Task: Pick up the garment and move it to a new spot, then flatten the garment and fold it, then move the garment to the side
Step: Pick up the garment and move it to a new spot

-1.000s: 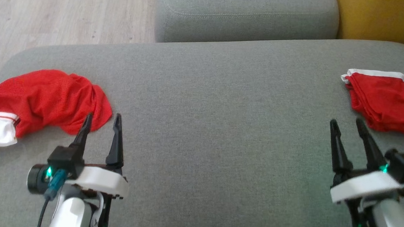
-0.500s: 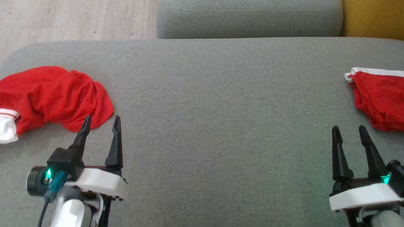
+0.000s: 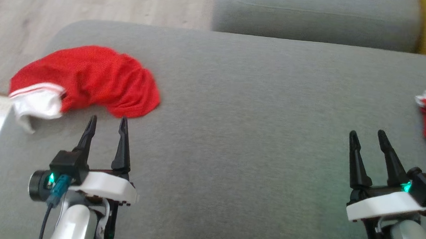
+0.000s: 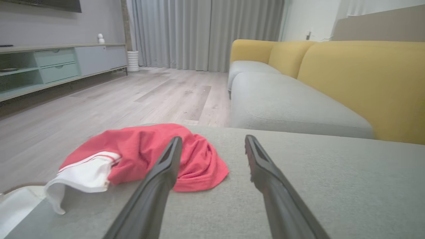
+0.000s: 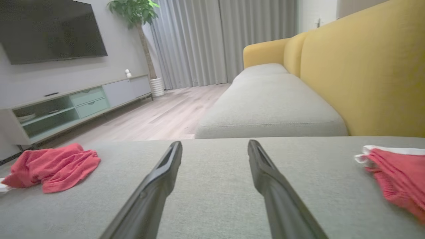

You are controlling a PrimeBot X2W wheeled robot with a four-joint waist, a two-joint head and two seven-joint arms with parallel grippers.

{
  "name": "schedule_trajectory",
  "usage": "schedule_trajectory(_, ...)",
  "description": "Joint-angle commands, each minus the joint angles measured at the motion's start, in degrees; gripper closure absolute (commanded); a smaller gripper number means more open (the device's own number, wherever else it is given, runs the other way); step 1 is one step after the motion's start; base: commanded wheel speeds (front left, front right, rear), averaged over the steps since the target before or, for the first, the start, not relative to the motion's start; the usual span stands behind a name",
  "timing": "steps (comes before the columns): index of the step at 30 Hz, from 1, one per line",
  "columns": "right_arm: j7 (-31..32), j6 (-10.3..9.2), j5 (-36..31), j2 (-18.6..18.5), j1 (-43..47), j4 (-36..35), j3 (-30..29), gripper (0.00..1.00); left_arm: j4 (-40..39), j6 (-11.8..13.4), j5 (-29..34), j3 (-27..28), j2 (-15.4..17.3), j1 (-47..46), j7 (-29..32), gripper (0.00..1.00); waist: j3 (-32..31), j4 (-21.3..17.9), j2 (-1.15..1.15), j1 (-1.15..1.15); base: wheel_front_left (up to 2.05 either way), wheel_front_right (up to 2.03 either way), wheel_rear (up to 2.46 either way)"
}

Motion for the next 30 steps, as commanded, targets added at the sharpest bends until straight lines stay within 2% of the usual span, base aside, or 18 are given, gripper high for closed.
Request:
schedule_trajectory(1, -0.6, 0.42, 0.3, -0.7, -2.7, -1.7, 1.3, 0.0, -1.9, 0.3, 0.3, 1.9, 0.3, -3.1, -0.3, 0.0, 1.0, 4.2, 0.0, 0.0, 0.0, 0.0, 0.0)
schedule_trajectory(8, -0.6, 0.42, 0.7, -0.9, -2.9, -1.3, 1.9, 0.0, -1.5, 0.8, 0.0, 2.3, 0.3, -2.5, -0.3, 0.0, 1.6, 11.5, 0.0, 0.0, 0.0, 0.0, 0.0)
schedule_trajectory(14, -0.6, 0.42, 0.8, -0.9, -2.8, -1.2, 2.4, 0.0, -1.5, 0.8, -0.2, 2.6, 0.2, -2.1, -0.3, 0.0, 1.6, 14.9, 0.0, 0.0, 0.0, 0.0, 0.0)
schedule_trajectory(22, -0.6, 0.42, 0.8, -0.8, -3.2, -1.1, 3.1, 0.0, -1.6, 0.6, 0.1, 3.1, 0.2, -2.2, -0.3, 0.0, 1.9, 15.0, 0.0, 0.0, 0.0, 0.0, 0.0)
schedule_trajectory(27, -0.6, 0.42, 0.7, -1.5, -3.8, -1.9, 2.9, 0.0, 1.0, -1.9, -0.9, 3.3, 1.4, -7.0, 0.3, 0.0, 3.2, 13.3, 0.0, 0.0, 0.0, 0.0, 0.0)
schedule_trajectory(30, -0.6, 0.42, 0.7, -1.9, -4.4, -2.7, 2.3, 0.0, 3.6, -4.4, -2.6, 3.8, 3.3, -13.7, 5.7, 0.0, 4.5, 12.0, 0.0, 0.0, 0.0, 0.0, 0.0)
